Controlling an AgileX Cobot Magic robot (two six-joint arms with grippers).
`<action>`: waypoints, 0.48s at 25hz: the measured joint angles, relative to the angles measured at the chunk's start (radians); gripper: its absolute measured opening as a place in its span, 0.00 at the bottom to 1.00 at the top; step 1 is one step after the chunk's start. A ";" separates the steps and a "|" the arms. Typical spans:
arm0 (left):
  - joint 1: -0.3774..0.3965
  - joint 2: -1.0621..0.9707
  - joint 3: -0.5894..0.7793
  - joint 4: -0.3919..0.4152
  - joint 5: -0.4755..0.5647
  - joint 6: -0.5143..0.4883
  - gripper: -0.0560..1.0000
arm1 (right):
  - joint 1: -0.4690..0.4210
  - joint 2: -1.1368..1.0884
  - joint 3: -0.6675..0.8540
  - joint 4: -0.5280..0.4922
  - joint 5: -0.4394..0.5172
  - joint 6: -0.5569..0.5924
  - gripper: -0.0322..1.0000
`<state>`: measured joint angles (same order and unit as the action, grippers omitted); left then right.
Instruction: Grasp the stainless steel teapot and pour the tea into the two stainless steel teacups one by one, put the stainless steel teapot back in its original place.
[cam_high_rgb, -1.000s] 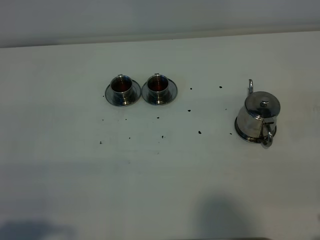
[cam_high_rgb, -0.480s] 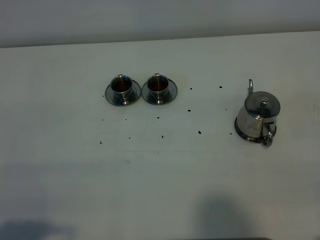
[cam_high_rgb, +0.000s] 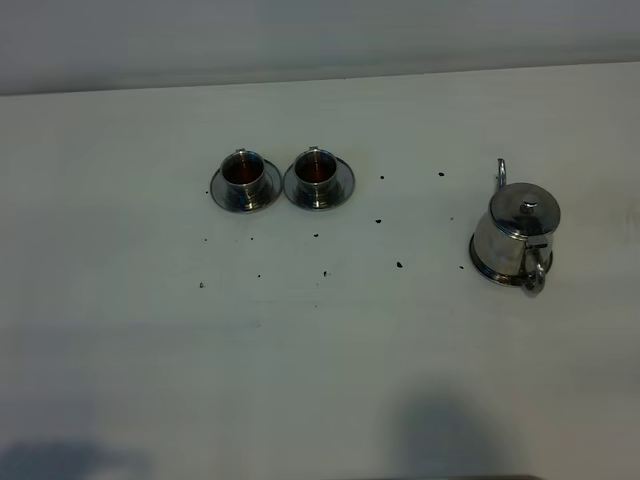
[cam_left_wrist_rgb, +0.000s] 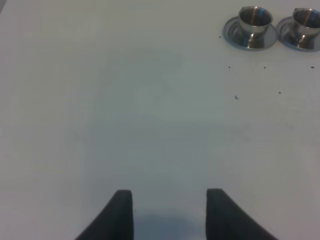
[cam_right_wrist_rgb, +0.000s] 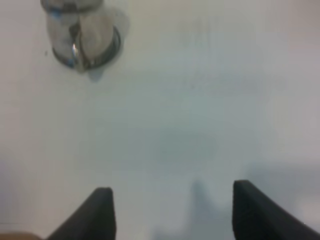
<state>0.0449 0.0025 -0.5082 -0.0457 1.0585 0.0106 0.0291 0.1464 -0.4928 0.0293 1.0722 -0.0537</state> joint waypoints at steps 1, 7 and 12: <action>0.000 0.000 0.000 0.000 0.000 0.000 0.41 | -0.002 -0.021 0.000 0.000 0.000 0.000 0.52; 0.000 0.000 0.000 0.000 0.000 0.000 0.41 | -0.003 -0.135 0.000 0.000 0.000 0.002 0.52; 0.000 0.000 0.000 0.000 0.000 0.000 0.41 | -0.028 -0.153 0.000 -0.002 0.000 0.002 0.52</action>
<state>0.0449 0.0025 -0.5082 -0.0457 1.0585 0.0106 0.0014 -0.0069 -0.4928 0.0273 1.0722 -0.0516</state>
